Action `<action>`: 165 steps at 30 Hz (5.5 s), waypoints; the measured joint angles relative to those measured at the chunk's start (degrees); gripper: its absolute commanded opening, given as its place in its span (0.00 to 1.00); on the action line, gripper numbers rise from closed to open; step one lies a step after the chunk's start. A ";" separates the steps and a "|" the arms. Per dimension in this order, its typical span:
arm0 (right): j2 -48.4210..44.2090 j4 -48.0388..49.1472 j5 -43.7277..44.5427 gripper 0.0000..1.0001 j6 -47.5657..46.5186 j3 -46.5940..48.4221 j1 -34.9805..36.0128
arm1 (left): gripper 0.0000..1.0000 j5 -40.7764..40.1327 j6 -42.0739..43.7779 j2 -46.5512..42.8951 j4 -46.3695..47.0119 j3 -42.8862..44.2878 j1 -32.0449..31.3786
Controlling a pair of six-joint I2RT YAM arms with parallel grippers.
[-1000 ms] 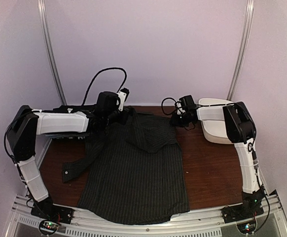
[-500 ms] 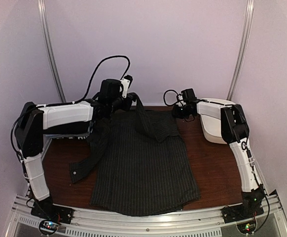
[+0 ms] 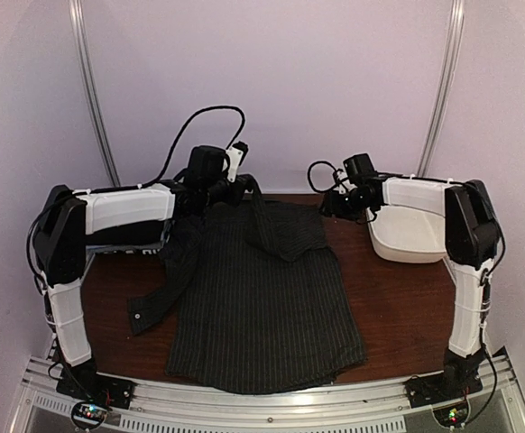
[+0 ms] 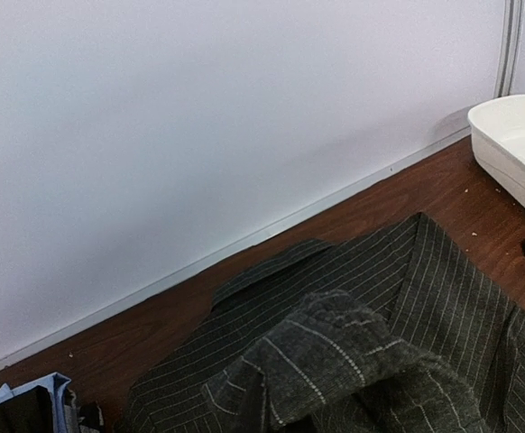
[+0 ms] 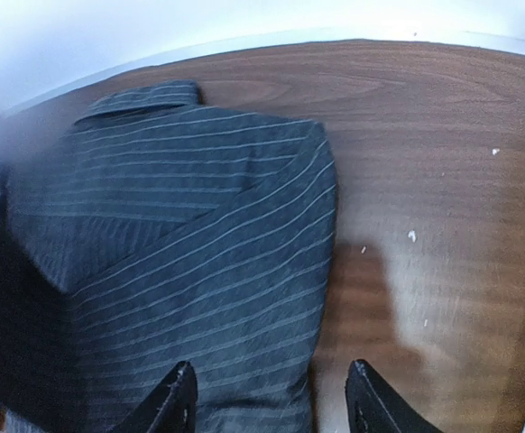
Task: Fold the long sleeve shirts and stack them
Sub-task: Fold the flattened shirt at the center of the board.
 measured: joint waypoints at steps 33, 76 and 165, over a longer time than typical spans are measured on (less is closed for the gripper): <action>-64.02 -6.58 -0.33 0.57 26.21 -70.23 24.70 | 0.00 5.07 0.00 -6.95 0.52 -7.74 0.00; -58.31 -11.96 -2.51 0.00 31.80 -62.58 38.53 | 0.00 -2.29 8.94 -7.21 2.58 1.03 0.02; -26.01 5.46 -15.58 0.01 21.66 -41.42 46.51 | 0.00 -11.61 7.52 -20.04 6.01 -10.60 11.85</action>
